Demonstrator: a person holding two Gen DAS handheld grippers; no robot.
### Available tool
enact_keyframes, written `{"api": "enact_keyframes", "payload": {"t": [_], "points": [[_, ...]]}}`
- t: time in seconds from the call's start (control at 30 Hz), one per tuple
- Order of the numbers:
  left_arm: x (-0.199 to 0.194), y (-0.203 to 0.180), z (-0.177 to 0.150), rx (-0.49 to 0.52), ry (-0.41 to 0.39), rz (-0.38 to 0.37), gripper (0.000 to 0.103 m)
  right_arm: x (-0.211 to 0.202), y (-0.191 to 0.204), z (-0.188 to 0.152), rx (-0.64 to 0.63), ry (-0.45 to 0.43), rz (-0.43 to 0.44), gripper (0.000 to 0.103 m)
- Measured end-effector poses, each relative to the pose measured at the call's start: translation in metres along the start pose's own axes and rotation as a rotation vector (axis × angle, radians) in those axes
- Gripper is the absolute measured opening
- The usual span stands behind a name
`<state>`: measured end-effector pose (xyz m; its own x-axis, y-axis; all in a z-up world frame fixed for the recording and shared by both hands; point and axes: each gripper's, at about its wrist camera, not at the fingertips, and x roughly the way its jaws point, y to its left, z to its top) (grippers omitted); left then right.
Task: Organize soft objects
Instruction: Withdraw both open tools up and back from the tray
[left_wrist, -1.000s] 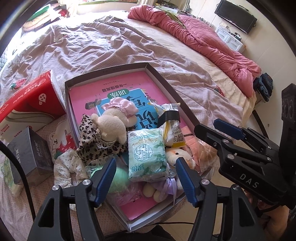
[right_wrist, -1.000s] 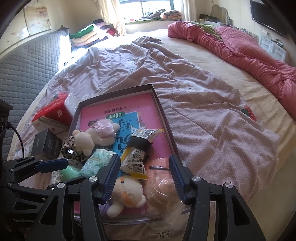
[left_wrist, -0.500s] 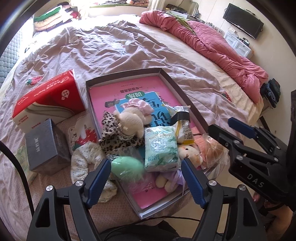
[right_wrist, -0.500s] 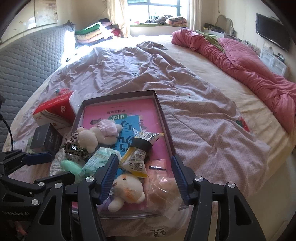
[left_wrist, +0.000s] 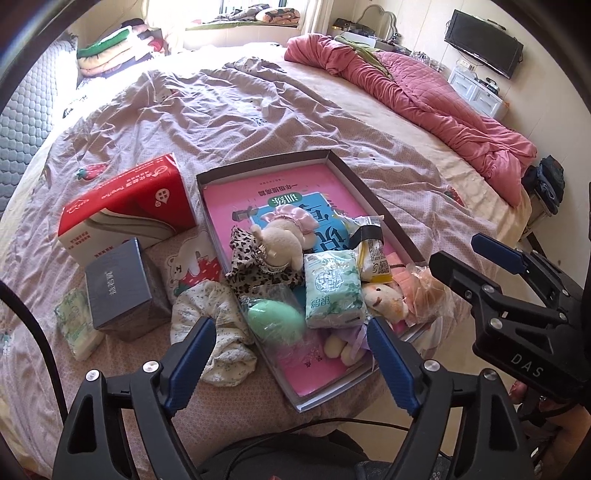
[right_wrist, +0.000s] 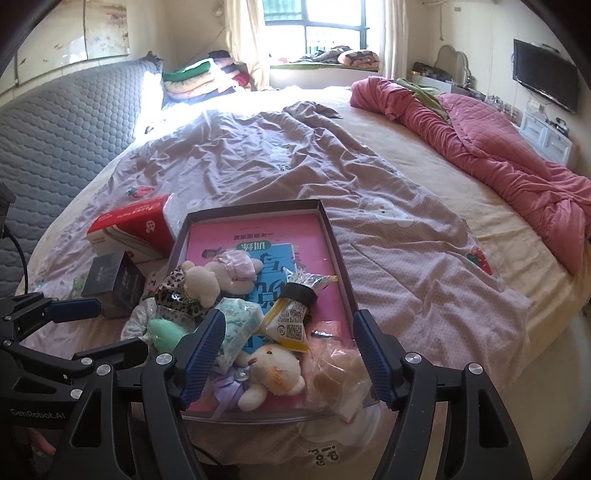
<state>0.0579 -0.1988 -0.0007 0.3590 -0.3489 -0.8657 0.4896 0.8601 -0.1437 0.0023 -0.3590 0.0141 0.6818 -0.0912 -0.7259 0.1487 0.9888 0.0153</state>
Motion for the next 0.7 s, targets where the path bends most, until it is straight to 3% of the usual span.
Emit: {"api": "enact_keyframes", "payload": {"t": [0.7], "points": [[-0.03, 0.023, -0.035, -0.002, -0.029, 0.063, 0.083, -0.036, 0.028, -0.01, -0.007, -0.037, 0.023, 0.074]]}}
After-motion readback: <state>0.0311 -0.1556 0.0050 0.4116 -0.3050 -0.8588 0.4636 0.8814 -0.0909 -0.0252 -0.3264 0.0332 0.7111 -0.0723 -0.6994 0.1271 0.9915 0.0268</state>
